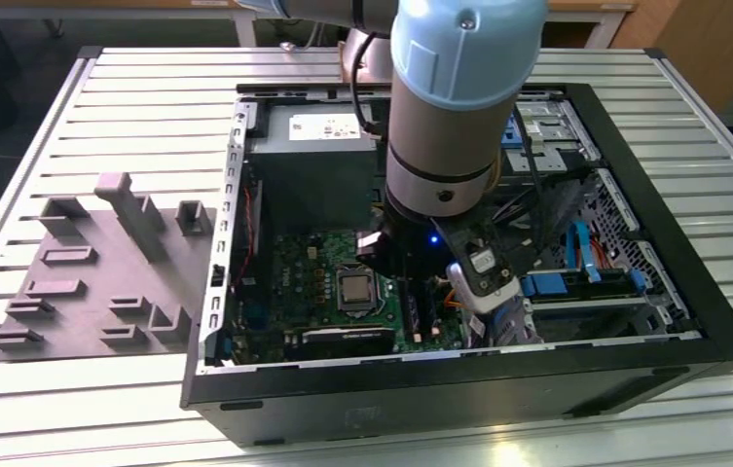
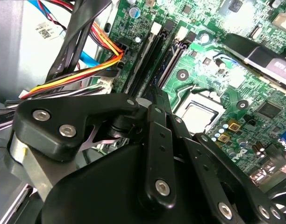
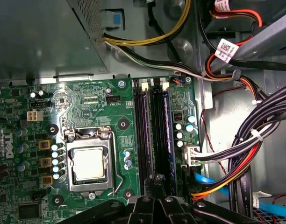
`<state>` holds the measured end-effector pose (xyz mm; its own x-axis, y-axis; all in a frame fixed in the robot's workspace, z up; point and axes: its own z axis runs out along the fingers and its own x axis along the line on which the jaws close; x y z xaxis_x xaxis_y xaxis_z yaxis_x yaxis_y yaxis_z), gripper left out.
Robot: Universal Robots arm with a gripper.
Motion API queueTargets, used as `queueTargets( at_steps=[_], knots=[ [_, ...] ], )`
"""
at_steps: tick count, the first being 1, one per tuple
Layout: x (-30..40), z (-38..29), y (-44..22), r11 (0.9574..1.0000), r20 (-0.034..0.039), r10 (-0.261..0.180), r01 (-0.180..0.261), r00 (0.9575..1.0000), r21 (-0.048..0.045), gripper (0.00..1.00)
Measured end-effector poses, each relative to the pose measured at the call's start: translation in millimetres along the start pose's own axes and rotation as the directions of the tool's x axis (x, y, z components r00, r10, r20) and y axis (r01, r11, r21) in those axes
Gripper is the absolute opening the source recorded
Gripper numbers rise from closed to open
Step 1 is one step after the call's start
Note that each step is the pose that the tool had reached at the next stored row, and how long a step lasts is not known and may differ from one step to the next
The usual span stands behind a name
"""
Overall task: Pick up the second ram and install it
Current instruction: 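Press down the second ram until it locks into place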
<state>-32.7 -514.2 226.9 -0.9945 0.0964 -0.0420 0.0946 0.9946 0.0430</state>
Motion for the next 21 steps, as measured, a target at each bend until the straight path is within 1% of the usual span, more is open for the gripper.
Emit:
queueTargets(
  at_steps=[21],
  knots=[
    [-0.5, 0.2, -5.9, 1.0000, 0.0000, 0.000, 0.000, 1.0000, 0.0001, 0.11]
  ],
)
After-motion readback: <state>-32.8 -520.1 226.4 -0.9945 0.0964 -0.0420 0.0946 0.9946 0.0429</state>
